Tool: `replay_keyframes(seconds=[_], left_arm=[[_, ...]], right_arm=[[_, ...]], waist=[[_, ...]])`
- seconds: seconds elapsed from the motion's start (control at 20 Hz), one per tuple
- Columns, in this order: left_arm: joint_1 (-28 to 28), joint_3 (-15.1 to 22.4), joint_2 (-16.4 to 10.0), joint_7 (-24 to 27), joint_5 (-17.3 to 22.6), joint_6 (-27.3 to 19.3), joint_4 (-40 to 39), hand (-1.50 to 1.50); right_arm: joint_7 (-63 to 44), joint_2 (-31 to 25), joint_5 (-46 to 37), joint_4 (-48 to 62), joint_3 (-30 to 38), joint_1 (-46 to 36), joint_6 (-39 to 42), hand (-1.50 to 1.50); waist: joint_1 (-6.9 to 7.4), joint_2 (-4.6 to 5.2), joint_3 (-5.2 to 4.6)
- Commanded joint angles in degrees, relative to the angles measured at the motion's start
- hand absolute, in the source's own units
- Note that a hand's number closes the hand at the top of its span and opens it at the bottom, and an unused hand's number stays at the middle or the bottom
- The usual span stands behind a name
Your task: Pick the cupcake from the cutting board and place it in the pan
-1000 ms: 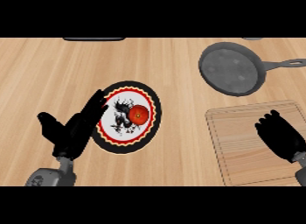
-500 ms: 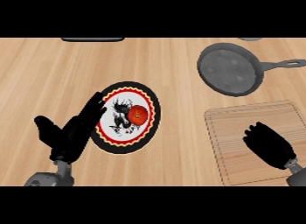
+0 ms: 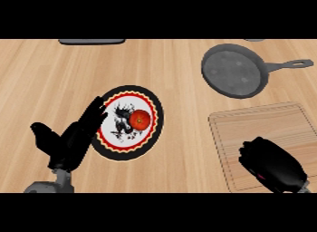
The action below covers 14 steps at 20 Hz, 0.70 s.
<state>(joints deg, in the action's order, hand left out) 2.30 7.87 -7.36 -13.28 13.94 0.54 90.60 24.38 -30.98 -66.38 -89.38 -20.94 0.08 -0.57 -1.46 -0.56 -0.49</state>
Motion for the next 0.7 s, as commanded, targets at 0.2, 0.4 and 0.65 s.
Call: replay_keyframes(seconds=[0.2, 0.4, 0.65], left_arm=[[-0.29, -1.87, -1.07, 1.33, 0.62, 1.18, -1.01, 0.00], [0.65, -0.94, -0.39, -0.25, 0.54, 0.80, 0.56, 0.00], [2.78, 0.78, 1.92, -1.30, -1.20, -0.73, -0.33, 0.00]], right_arm=[[3.44, 1.23, 22.76, -18.15, 12.12, 5.28, 2.75, 1.50], [2.23, 3.41, 38.33, -18.16, 17.78, 4.81, 11.46, 1.50], [-2.52, 3.81, 47.83, -12.40, 23.19, -1.08, 18.79, 1.50]], waist=[[-0.43, 0.16, 0.42], [0.43, 0.37, 0.47], [1.50, 0.63, 0.48]])
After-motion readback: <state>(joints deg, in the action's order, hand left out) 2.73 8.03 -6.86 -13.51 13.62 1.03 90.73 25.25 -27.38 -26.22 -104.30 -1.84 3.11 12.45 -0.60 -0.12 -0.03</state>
